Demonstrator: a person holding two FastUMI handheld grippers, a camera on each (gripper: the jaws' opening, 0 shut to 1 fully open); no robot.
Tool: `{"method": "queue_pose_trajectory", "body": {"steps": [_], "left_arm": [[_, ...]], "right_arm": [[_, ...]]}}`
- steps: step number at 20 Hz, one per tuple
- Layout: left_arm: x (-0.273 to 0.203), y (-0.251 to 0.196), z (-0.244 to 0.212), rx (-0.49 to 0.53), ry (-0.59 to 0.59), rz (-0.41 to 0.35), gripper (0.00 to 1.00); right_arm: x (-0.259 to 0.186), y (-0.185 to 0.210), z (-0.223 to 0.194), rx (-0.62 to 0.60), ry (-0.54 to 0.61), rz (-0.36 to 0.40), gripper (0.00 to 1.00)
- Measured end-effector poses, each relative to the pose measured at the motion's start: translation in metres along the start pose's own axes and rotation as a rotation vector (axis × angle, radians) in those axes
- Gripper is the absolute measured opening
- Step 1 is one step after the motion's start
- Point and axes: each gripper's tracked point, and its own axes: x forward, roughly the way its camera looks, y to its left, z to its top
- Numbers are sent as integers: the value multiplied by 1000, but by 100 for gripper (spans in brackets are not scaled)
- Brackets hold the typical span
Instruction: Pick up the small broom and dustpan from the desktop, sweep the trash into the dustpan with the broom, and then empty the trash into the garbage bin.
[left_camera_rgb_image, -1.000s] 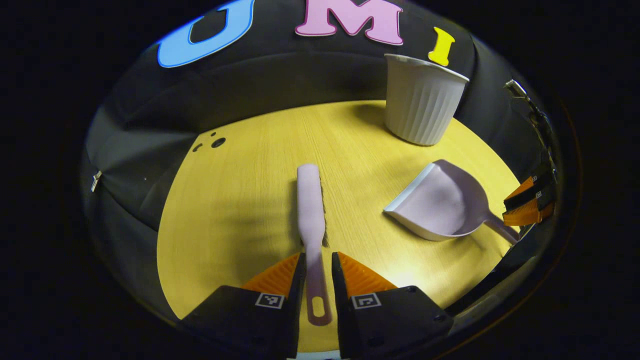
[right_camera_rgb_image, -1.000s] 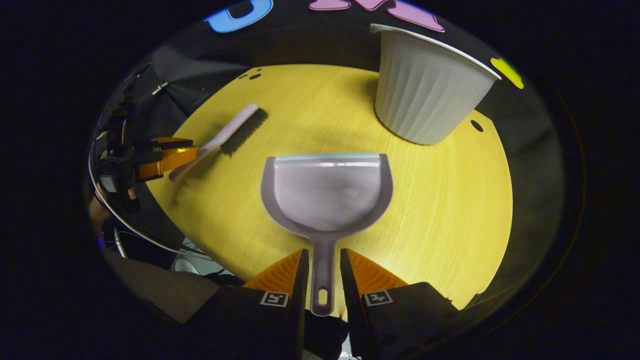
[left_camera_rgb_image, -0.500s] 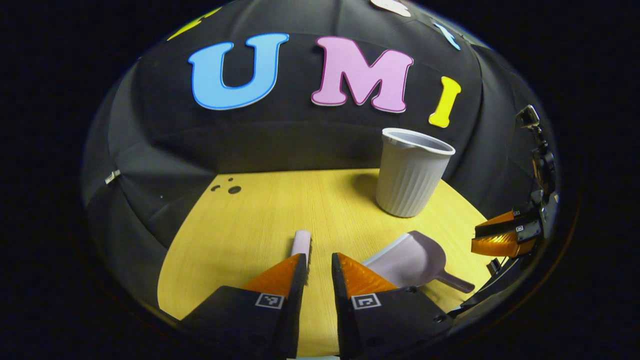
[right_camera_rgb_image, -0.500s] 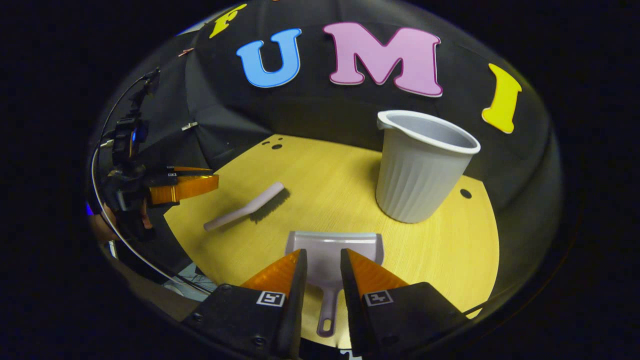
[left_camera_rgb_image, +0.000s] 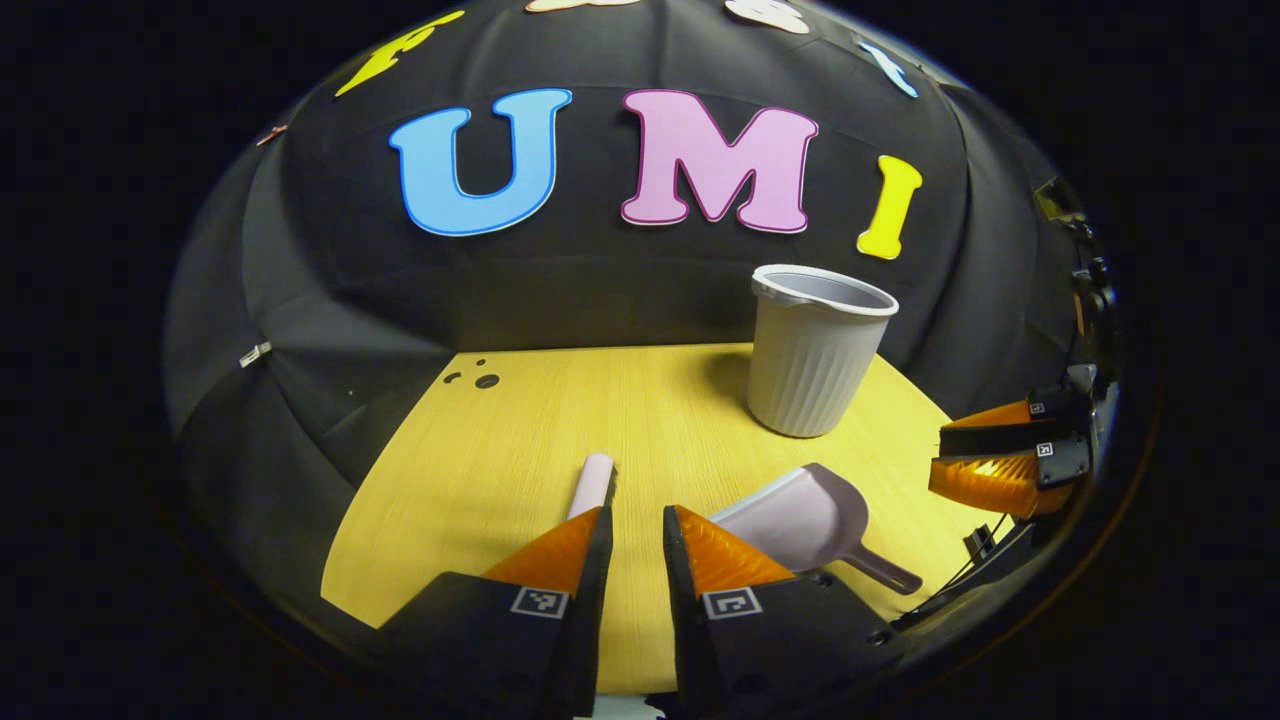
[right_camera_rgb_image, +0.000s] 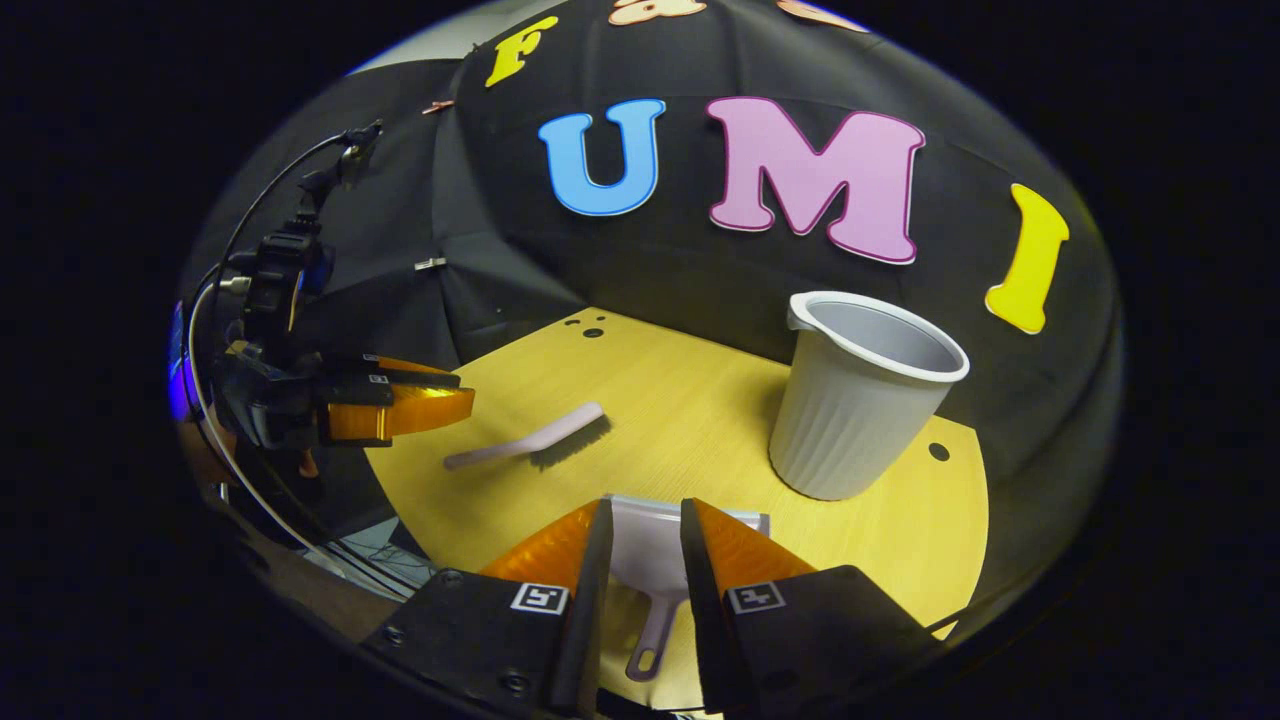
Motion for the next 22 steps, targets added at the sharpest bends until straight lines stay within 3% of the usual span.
{"method": "queue_pose_trajectory", "body": {"steps": [1,5,6,7,8,10,11,12,13,14,16,21,22], "left_arm": [[-1,-2,-1,-6,3,7,31],[-6,-1,-8,-2,10,46,38],[-7,0,-9,-6,11,54,31],[-7,1,-11,-13,16,59,34],[-8,1,-11,-20,16,62,31],[-8,4,-11,-25,18,68,31],[-8,5,-12,-25,17,70,38],[-8,6,-12,-25,18,72,38],[-8,6,-12,-27,19,75,38],[-8,7,-12,-29,22,76,31],[-6,6,-13,-35,25,74,38],[-1,7,-13,-20,28,61,31],[0,6,-12,-21,26,52,34]], "right_arm": [[2,0,-1,-10,10,12,43],[6,-2,0,-19,9,35,43],[6,-3,-2,-20,10,36,41],[6,-3,-1,-20,10,38,41],[6,-1,-2,-22,10,43,43],[5,-2,-2,-33,7,42,44],[5,-3,-3,-43,9,38,41],[6,-7,-2,-46,11,37,44],[10,-8,-1,-44,10,39,41],[10,-6,0,-42,11,40,41],[13,-8,0,-49,16,29,44],[16,-11,0,-59,19,-4,44],[17,-12,1,-55,19,-6,41]]}}
